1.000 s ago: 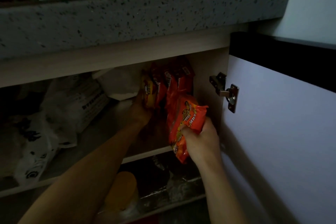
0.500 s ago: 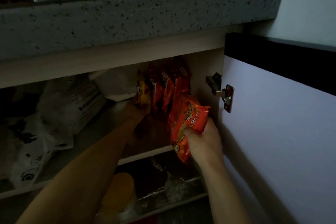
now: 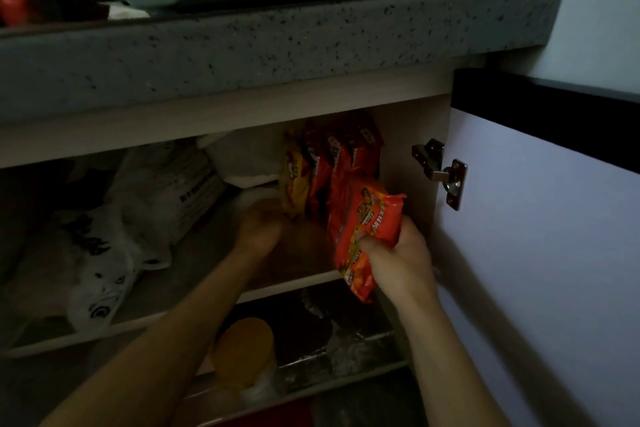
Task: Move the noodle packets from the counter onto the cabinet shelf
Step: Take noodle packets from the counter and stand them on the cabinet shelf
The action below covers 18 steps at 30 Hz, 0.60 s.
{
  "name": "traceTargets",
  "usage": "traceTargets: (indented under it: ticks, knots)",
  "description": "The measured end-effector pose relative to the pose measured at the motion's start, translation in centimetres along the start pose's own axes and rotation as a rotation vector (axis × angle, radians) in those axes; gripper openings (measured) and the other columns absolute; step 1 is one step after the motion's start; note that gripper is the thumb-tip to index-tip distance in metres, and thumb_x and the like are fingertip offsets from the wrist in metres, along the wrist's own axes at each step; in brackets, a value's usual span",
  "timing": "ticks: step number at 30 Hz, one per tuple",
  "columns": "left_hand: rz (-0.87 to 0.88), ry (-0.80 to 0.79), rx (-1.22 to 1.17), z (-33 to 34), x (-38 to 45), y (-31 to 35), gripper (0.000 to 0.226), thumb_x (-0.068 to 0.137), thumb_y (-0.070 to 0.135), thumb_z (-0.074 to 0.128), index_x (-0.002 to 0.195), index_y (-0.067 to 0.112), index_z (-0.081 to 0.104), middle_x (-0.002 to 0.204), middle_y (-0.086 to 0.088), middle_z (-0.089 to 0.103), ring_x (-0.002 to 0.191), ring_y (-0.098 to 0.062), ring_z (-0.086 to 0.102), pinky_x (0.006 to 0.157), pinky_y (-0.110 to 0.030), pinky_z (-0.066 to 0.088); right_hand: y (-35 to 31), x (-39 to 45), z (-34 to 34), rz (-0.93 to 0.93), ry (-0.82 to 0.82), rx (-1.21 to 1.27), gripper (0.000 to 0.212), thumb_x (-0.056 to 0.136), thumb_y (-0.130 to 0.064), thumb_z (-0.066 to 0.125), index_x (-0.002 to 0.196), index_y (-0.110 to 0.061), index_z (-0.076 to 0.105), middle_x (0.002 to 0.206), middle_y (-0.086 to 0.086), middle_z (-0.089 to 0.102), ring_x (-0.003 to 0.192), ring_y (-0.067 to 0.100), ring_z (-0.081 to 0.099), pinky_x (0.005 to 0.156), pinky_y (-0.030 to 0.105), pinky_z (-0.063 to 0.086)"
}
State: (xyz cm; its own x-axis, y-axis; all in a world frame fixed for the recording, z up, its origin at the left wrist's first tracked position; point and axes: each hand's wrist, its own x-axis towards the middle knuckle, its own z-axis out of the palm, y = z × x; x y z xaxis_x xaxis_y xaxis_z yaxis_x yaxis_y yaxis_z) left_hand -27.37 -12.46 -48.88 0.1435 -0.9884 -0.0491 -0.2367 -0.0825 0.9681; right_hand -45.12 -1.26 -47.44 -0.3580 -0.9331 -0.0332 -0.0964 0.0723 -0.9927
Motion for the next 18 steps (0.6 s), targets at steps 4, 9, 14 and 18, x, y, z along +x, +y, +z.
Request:
traceTargets:
  ticks: [4, 9, 14, 18]
  knots:
    - [-0.17, -0.212, -0.212, -1.2, -5.6, -0.9, 0.017, 0.097, 0.029, 0.055, 0.11, 0.024, 0.066, 0.116, -0.004, 0.069, 0.104, -0.021, 0.067, 0.077, -0.033, 0.054, -0.6, -0.7, 0.1, 0.109, -0.119, 0.145, 0.034, 0.084, -0.022, 0.074, 0.111, -0.038, 0.06, 0.111, -0.008, 0.069, 0.101, 0.016, 0.066, 0.094, 0.041, 0.051]
    - [-0.302, -0.347, -0.454, -3.0, -10.0, -0.3, 0.019, 0.093, 0.031, 0.059, 0.106, 0.016, 0.061, 0.093, -0.005, 0.073, 0.091, -0.024, 0.068, 0.083, -0.036, 0.052, -1.1, -1.4, 1.2, 0.195, -0.226, 0.265, 0.028, 0.085, -0.015, 0.071, 0.101, -0.036, 0.062, 0.103, -0.003, 0.073, 0.095, 0.019, 0.07, 0.089, 0.042, 0.054]
    - [-0.236, -0.212, -0.556, -4.8, -11.1, -0.7, 0.028, 0.085, 0.011, 0.068, 0.109, 0.013, 0.054, 0.104, -0.013, 0.074, 0.09, -0.029, 0.073, 0.072, -0.038, 0.057, -0.8, -1.7, 2.6, 0.156, -0.187, 0.164, 0.026, 0.088, -0.02, 0.067, 0.105, -0.039, 0.06, 0.107, -0.007, 0.07, 0.1, 0.017, 0.068, 0.093, 0.045, 0.053]
    - [-0.16, -0.196, -0.389, -6.2, -11.3, -0.3, 0.037, 0.079, -0.002, 0.07, 0.109, 0.011, 0.052, 0.115, -0.017, 0.067, 0.093, -0.032, 0.072, 0.076, -0.042, 0.06, -0.8, -1.9, 3.6, 0.113, -0.165, 0.143, 0.026, 0.092, -0.021, 0.063, 0.113, -0.036, 0.06, 0.111, -0.006, 0.068, 0.104, 0.017, 0.065, 0.096, 0.046, 0.052]
